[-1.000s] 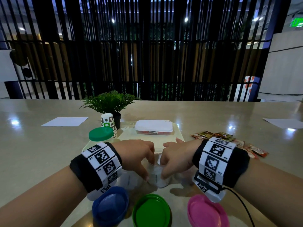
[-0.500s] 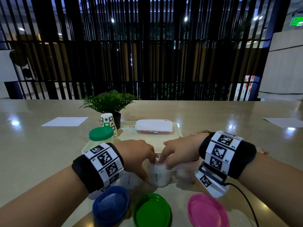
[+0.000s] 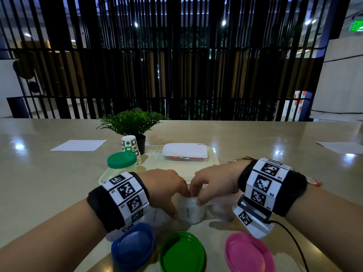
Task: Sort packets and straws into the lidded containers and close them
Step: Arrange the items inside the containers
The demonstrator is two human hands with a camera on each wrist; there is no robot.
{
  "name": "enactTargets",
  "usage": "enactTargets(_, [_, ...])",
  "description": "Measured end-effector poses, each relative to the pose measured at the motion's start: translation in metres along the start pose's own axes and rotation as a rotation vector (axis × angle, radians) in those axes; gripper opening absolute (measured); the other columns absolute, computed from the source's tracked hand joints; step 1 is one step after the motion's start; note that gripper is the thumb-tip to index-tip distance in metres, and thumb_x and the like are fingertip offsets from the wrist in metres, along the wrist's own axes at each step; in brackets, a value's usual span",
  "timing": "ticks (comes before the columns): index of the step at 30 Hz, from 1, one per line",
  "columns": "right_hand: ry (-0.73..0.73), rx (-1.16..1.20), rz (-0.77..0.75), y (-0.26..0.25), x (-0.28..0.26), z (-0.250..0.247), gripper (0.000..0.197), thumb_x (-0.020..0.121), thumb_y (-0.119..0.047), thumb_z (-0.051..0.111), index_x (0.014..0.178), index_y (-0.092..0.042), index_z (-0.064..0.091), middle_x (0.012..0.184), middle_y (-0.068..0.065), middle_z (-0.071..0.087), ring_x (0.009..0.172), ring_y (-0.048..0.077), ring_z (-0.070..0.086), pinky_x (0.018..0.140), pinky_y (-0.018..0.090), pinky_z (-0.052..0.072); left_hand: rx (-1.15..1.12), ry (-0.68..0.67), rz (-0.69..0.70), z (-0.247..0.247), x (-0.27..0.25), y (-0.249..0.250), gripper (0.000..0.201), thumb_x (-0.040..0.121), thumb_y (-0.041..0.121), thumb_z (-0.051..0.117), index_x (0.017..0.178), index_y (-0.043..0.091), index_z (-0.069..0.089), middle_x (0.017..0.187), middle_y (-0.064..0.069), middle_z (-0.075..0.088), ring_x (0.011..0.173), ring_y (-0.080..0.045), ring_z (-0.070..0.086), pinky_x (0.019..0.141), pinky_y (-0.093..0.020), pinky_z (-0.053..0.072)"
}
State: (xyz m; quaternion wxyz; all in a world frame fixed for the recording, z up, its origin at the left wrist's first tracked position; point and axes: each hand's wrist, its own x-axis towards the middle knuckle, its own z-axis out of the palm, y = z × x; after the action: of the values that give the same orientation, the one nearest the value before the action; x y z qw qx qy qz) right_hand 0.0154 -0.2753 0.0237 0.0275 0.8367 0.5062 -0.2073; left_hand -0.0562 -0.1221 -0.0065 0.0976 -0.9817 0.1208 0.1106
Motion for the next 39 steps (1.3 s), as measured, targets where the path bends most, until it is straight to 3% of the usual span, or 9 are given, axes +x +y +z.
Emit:
enactTargets(3, [0.025,0.036,-0.013,0.001,-0.001,0.000,0.033,0.089,-0.034,0.061,0.118,-0.018,0.061,0.119,0.000,0.060,0.110,0.017,0.054,0.090,0.030,0.045,-0.002,-0.011,0.007,-0.001,0.000,0.002,0.058,0.083,0.048,0.068,0.136,0.031,0.052,0.135,0.011,0.053,0.121,-0.016,0.046,0.099,-0.042,0.045])
enactTargets(5, [0.007,0.037,-0.002,0.000,0.000,0.003,0.031,0.089,-0.035,0.061,0.115,-0.019,0.063,0.118,0.001,0.059,0.109,0.017,0.053,0.082,0.027,0.042,0.006,-0.017,0.007,-0.002,-0.001,0.002,0.056,0.084,0.049,0.067,0.135,0.031,0.053,0.135,0.012,0.052,0.122,-0.016,0.045,0.099,-0.042,0.045])
enactTargets(10, [0.044,0.017,0.005,0.002,0.001,0.001,0.031,0.088,-0.036,0.061,0.114,-0.019,0.064,0.116,0.001,0.060,0.108,0.017,0.054,0.095,0.035,0.045,-0.038,-0.020,-0.006,-0.004,-0.001,0.001,0.058,0.084,0.046,0.069,0.137,0.031,0.050,0.138,0.010,0.049,0.125,-0.015,0.044,0.101,-0.039,0.042])
enactTargets(13, [0.167,0.029,0.022,0.006,0.000,-0.005,0.027,0.088,-0.035,0.061,0.111,-0.021,0.064,0.113,-0.002,0.061,0.103,0.015,0.055,0.090,0.032,0.046,-0.190,0.056,-0.036,-0.008,-0.005,-0.006,0.058,0.079,0.042,0.076,0.129,0.030,0.051,0.132,0.008,0.044,0.119,-0.014,0.046,0.100,-0.032,0.042])
enactTargets(15, [0.198,0.015,0.044,0.010,0.002,-0.006,0.026,0.086,-0.037,0.062,0.109,-0.026,0.064,0.115,-0.005,0.058,0.107,0.014,0.053,0.094,0.034,0.045,-0.236,0.094,-0.063,-0.009,-0.008,-0.012,0.060,0.075,0.044,0.078,0.126,0.032,0.049,0.130,0.009,0.042,0.115,-0.011,0.045,0.098,-0.029,0.042])
enactTargets(21, [0.102,-0.039,0.053,0.011,0.007,0.002,0.037,0.088,-0.038,0.059,0.122,-0.023,0.063,0.122,-0.006,0.059,0.114,0.014,0.053,0.101,0.038,0.043,-0.157,0.032,-0.052,-0.004,-0.006,-0.012,0.065,0.079,0.049,0.073,0.137,0.028,0.049,0.138,0.010,0.047,0.125,-0.010,0.044,0.108,-0.035,0.039])
enactTargets(31, [0.044,-0.047,0.071,0.011,0.006,0.002,0.037,0.086,-0.033,0.058,0.121,-0.023,0.064,0.120,-0.005,0.058,0.114,0.015,0.052,0.103,0.039,0.042,-0.150,0.006,-0.038,-0.004,-0.002,-0.002,0.067,0.081,0.046,0.072,0.140,0.024,0.048,0.141,0.008,0.045,0.128,-0.012,0.041,0.109,-0.036,0.037])
enactTargets(35, [0.073,-0.027,0.040,0.012,-0.002,-0.002,0.042,0.090,-0.031,0.057,0.131,-0.026,0.054,0.132,-0.005,0.052,0.123,0.014,0.046,0.106,0.036,0.038,-0.217,0.072,-0.075,-0.008,-0.007,-0.005,0.069,0.077,0.047,0.076,0.136,0.029,0.045,0.136,0.009,0.044,0.122,-0.010,0.043,0.105,-0.032,0.039])
enactTargets(39, [0.173,0.016,-0.015,0.011,-0.006,-0.006,0.038,0.090,-0.033,0.058,0.127,-0.029,0.055,0.131,-0.008,0.051,0.122,0.011,0.045,0.106,0.034,0.037,-0.258,0.158,-0.123,-0.017,-0.019,-0.016,0.069,0.075,0.048,0.077,0.134,0.033,0.043,0.135,0.012,0.041,0.120,-0.007,0.042,0.101,-0.024,0.036])
